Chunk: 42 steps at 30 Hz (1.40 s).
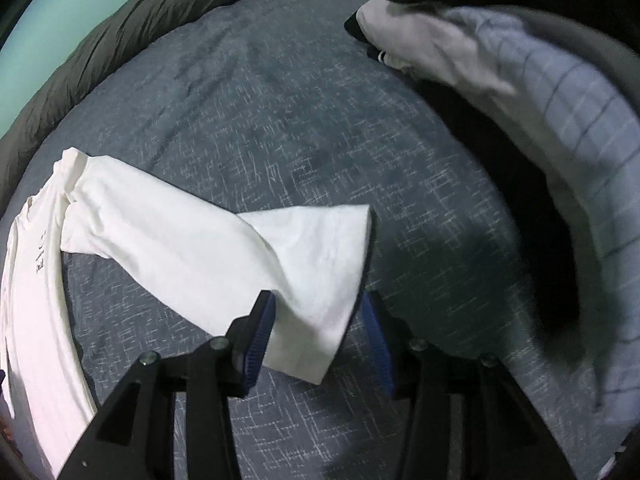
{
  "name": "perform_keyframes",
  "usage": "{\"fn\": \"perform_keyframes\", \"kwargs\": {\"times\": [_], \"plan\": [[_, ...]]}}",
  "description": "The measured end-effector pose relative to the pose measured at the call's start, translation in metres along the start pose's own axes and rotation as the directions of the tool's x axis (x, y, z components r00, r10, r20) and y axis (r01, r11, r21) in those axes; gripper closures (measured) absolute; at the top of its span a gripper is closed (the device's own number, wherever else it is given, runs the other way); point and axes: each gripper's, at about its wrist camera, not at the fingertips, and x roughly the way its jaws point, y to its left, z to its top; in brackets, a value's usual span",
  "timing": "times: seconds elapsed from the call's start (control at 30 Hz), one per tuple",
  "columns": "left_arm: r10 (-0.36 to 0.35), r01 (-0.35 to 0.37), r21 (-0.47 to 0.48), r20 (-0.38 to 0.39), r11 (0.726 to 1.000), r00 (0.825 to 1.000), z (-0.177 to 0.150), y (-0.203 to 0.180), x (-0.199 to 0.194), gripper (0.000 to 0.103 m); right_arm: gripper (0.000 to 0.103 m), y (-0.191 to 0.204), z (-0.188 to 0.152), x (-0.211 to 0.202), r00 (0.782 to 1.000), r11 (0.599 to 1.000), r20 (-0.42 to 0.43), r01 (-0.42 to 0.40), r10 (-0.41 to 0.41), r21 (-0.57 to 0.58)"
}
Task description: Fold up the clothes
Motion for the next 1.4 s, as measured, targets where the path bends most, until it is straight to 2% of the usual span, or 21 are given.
{"fn": "perform_keyframes", "kwargs": {"times": [0.07,0.1,0.2,0.3,0.4,0.57,0.83,0.97,1.07,1.27,1.4], "plan": [[0.004,-0.004,-0.001,0.001,1.000,1.000,0.001,0.001,-0.001,0.054,0.060,0.002,-0.003,0.004,1.000,1.000,-0.001,0.003,-0.003,-0.001],[0.006,-0.006,-0.003,0.002,1.000,1.000,0.001,0.002,-0.002,0.054,0.070,0.003,-0.004,0.006,1.000,1.000,-0.001,0.002,-0.002,0.000],[0.005,-0.005,-0.009,0.000,1.000,1.000,0.001,0.002,-0.002,0.054,0.088,0.010,-0.007,0.007,1.000,1.000,0.005,0.016,-0.016,-0.011],[0.002,-0.002,-0.007,-0.002,1.000,1.000,0.001,0.001,-0.002,0.054,0.097,0.018,-0.004,0.001,0.999,0.999,0.036,0.033,-0.032,-0.033],[0.003,-0.003,0.004,-0.005,1.000,1.000,0.000,-0.002,-0.001,0.054,0.098,0.024,0.005,-0.017,0.994,0.998,0.101,0.046,-0.041,-0.044],[0.004,-0.004,0.001,-0.009,1.000,1.000,0.000,-0.004,0.000,0.054,0.099,0.022,0.034,-0.066,0.974,0.998,0.224,0.042,-0.030,-0.051],[0.008,-0.008,0.023,-0.013,1.000,1.000,-0.001,-0.014,0.001,0.054,0.099,0.028,0.095,-0.142,0.928,0.994,0.370,0.069,-0.031,-0.088],[0.008,-0.008,0.031,-0.015,1.000,1.000,-0.003,-0.018,0.004,0.054,0.099,0.029,0.124,-0.162,0.917,0.991,0.395,0.101,-0.058,-0.090],[0.008,-0.007,0.036,-0.020,0.999,1.000,-0.004,-0.021,0.007,0.054,0.099,0.026,0.142,-0.163,0.920,0.987,0.380,0.133,-0.091,-0.086],[0.014,-0.013,0.041,-0.025,0.999,1.000,-0.004,-0.021,0.011,0.054,0.099,0.014,0.159,-0.153,0.931,0.982,0.335,0.176,-0.142,-0.074],[0.022,-0.021,0.049,-0.030,0.999,0.999,-0.004,-0.021,0.014,0.054,0.099,0.009,0.170,-0.140,0.939,0.983,0.312,0.172,-0.146,-0.057]]}}
